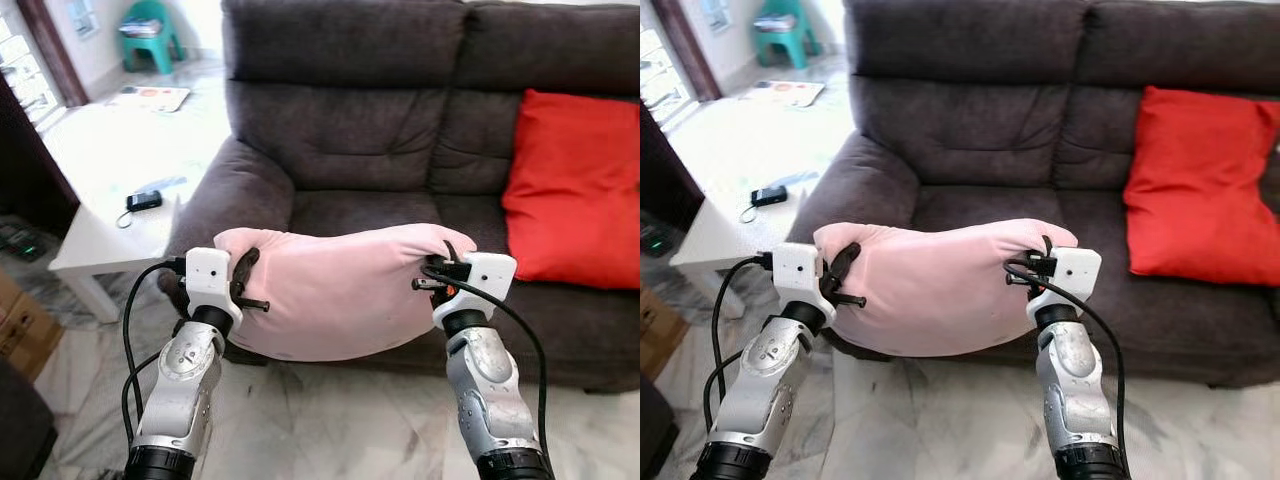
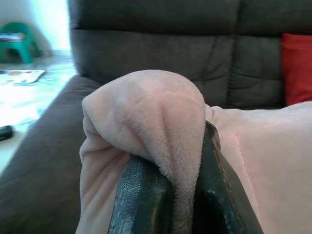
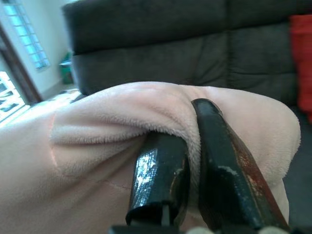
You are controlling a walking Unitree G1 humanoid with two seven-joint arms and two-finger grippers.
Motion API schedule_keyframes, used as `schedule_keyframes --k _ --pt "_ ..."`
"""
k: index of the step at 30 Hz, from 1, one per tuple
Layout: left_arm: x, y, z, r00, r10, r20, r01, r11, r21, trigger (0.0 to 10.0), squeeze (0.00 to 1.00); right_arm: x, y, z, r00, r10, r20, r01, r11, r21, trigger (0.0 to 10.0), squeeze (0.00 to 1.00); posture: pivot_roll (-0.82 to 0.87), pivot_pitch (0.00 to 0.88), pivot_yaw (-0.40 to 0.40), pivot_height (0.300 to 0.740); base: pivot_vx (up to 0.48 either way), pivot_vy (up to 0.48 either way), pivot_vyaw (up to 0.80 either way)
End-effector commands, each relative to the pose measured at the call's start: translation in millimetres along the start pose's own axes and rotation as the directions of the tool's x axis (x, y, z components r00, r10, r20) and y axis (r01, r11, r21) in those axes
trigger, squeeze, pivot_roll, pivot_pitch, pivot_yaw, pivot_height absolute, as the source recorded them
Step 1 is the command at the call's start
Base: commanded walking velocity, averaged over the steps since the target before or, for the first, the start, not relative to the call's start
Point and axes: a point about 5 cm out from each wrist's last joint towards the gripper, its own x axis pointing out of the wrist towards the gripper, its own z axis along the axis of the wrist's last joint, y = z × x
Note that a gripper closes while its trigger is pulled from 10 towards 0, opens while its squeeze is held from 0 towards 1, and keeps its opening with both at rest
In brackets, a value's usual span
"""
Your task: Move the pillow to the sofa from floor
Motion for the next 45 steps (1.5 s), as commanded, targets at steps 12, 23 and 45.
schedule_keyframes --k 12,23,45 --pt "3.7 20.9 31.1 0.985 0.102 0.136 -0.113 0.991 0.075 10.0 0.00 8.1 -0.8 35.3 0.985 -0.016 0.170 0.017 1.000 -0.003 10.0 0.00 -0.01 0.024 0.002 0.740 0.000 0.000 0.00" --pt "5.6 20.4 34.5 0.983 0.095 0.156 -0.108 0.991 0.081 10.0 0.00 7.8 -0.9 44.0 0.978 -0.016 0.206 0.018 1.000 -0.005 10.0 0.00 -0.02 0.000 0.011 0.740 0.000 0.000 0.00" --pt "8.8 15.3 39.2 0.982 0.074 0.175 -0.090 0.992 0.086 10.0 0.00 9.5 1.7 46.6 0.978 -0.001 0.210 0.010 0.999 -0.042 10.0 0.00 -0.01 0.023 0.005 0.740 0.301 0.000 -0.15"
